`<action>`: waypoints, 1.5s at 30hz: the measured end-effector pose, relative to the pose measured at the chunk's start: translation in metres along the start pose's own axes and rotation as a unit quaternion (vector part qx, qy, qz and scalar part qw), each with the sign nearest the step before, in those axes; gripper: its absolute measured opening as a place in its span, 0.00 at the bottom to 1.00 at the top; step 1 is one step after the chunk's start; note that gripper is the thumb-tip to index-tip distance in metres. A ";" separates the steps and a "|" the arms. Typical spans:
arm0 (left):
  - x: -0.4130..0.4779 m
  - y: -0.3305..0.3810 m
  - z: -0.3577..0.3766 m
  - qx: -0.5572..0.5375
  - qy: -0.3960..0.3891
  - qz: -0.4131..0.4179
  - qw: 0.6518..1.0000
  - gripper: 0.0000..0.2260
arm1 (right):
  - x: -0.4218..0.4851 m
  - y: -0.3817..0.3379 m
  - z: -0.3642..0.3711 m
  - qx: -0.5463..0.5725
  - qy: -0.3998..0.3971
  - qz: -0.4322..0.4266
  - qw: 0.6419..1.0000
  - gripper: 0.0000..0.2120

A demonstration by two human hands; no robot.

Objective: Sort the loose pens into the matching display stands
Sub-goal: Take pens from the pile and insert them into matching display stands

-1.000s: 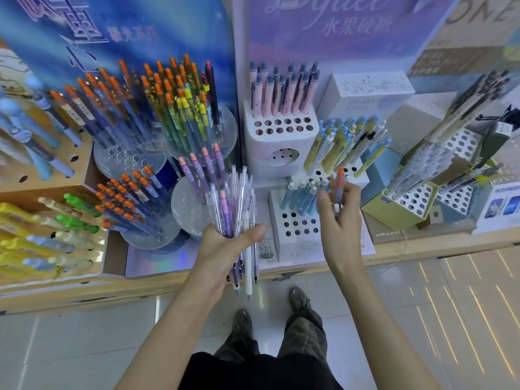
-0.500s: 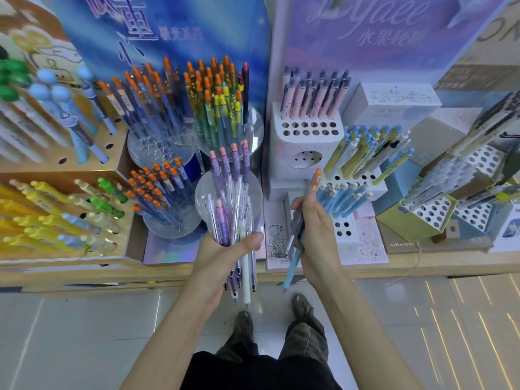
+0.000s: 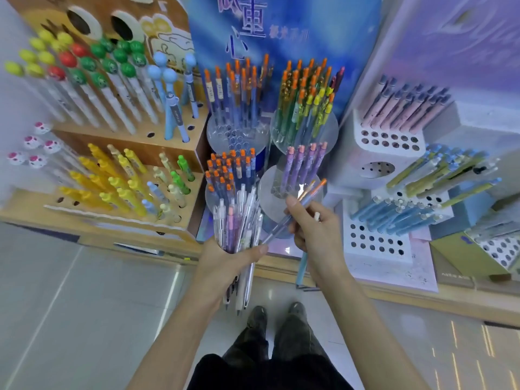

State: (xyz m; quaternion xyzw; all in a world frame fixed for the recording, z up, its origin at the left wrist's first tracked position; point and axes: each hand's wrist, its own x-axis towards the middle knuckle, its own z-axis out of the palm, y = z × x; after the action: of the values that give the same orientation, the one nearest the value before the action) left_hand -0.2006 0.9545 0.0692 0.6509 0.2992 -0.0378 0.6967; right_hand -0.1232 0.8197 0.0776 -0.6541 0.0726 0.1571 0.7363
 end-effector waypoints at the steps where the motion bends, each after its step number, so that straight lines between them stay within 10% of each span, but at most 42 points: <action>1: -0.001 -0.001 -0.002 -0.002 0.011 -0.001 1.000 0.13 | 0.000 0.000 0.003 -0.011 -0.011 0.005 1.000 0.12; 19: 0.029 -0.014 -0.053 -0.003 0.108 -0.014 0.994 0.14 | 0.016 0.016 0.019 -0.237 0.019 -0.146 0.960 0.07; 32: 0.050 0.007 -0.095 0.036 0.008 0.020 0.999 0.12 | -0.001 0.056 0.069 -0.260 0.152 -0.209 0.931 0.09; 39: 0.049 0.007 -0.106 0.040 -0.028 0.024 0.999 0.12 | 0.004 0.058 0.087 -0.394 0.088 -0.290 0.868 0.11; 45: 0.048 0.008 -0.113 0.055 -0.058 0.029 0.996 0.12 | 0.003 0.062 0.082 -0.332 0.197 -0.242 0.890 0.12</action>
State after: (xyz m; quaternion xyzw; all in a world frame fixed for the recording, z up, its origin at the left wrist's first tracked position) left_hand -0.1990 1.0775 0.0569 0.6934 0.2367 -0.0723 0.6767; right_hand -0.1486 0.9070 0.0289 -0.8755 -0.0007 -0.1429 0.4616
